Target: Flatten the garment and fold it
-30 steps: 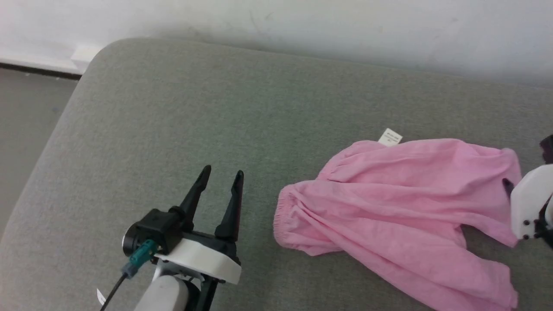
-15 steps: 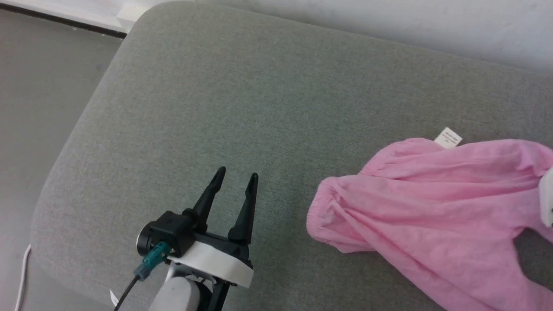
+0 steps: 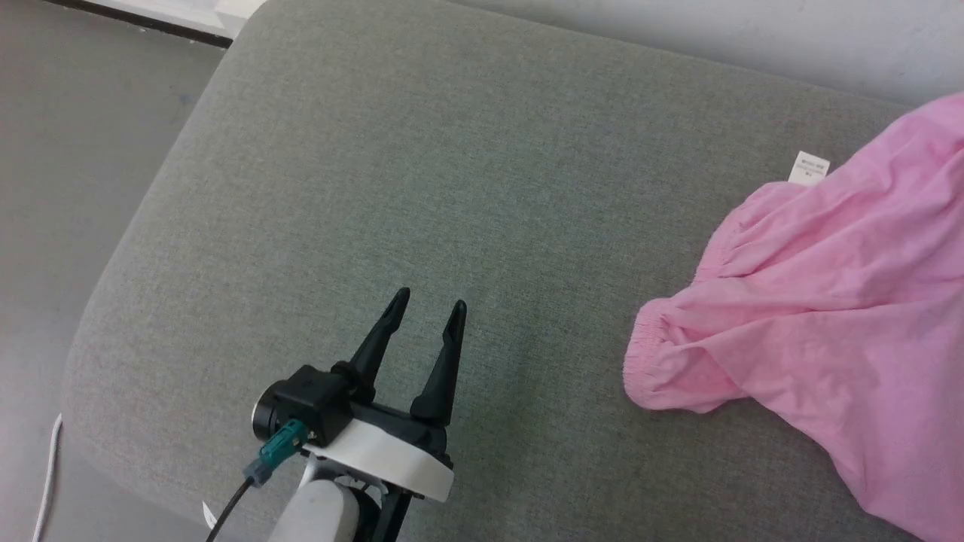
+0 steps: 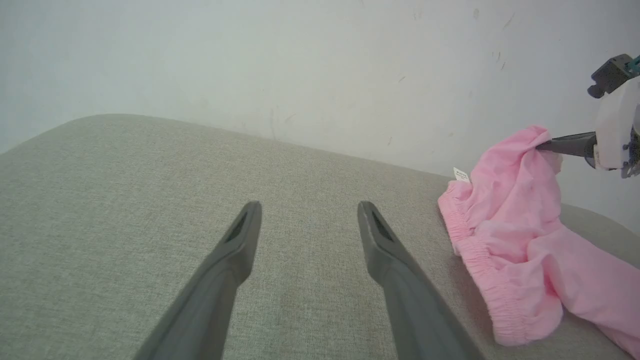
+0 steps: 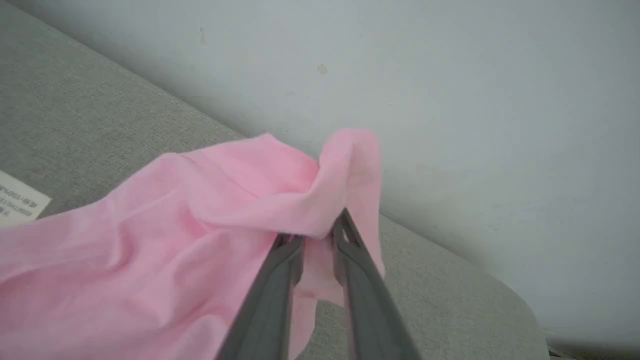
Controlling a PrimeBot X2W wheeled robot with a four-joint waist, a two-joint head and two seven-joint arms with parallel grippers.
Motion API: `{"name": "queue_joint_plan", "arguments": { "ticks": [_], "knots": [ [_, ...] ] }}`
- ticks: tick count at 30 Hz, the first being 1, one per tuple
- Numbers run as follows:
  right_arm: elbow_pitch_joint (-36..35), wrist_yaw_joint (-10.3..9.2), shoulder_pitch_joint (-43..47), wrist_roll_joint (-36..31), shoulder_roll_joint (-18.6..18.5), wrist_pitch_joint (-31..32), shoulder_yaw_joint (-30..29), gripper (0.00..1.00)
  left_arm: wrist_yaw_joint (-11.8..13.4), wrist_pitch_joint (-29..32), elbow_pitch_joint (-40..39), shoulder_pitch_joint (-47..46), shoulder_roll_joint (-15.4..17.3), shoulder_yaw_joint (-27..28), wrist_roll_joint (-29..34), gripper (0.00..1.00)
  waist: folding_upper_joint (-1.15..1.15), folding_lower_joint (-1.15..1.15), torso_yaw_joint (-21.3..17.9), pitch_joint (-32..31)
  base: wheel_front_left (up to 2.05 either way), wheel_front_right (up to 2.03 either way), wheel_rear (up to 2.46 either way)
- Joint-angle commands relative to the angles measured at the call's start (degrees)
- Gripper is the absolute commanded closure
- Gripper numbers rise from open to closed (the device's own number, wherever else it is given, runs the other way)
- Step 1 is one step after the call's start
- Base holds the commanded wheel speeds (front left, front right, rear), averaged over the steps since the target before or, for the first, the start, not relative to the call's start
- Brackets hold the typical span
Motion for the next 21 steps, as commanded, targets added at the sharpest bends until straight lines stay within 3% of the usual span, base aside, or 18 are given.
{"name": "queue_joint_plan", "arguments": {
  "ticks": [1,6,11,21],
  "knots": [
    [2.9,-0.12,-0.6,-0.7,0.7,-0.7,1.0,0.0,-0.4,-0.3,0.1,-0.8,-0.3,0.0,0.7,0.0,0.0,-0.01,-0.1,-0.2,0.0,0.0,0.0],
    [8.2,-0.12,-0.5,-0.3,3.2,-5.4,1.3,0.0,-0.6,-0.3,0.3,-0.1,-0.3,0.5,0.9,0.0,0.0,-0.01,-1.6,-1.8,0.0,0.0,0.0],
    [8.9,-0.12,2.2,1.8,5.4,-11.9,1.0,0.0,-0.7,-0.3,0.1,1.0,-0.4,1.4,0.7,0.0,0.0,-0.01,-4.6,-4.4,0.0,0.0,0.0],
    [-3.5,-0.12,17.0,11.0,9.5,-21.5,4.0,0.0,-0.9,-0.3,0.4,4.4,-0.4,3.5,0.7,0.0,0.0,-0.01,-12.3,-10.7,0.0,0.0,0.0]
  ]
}}
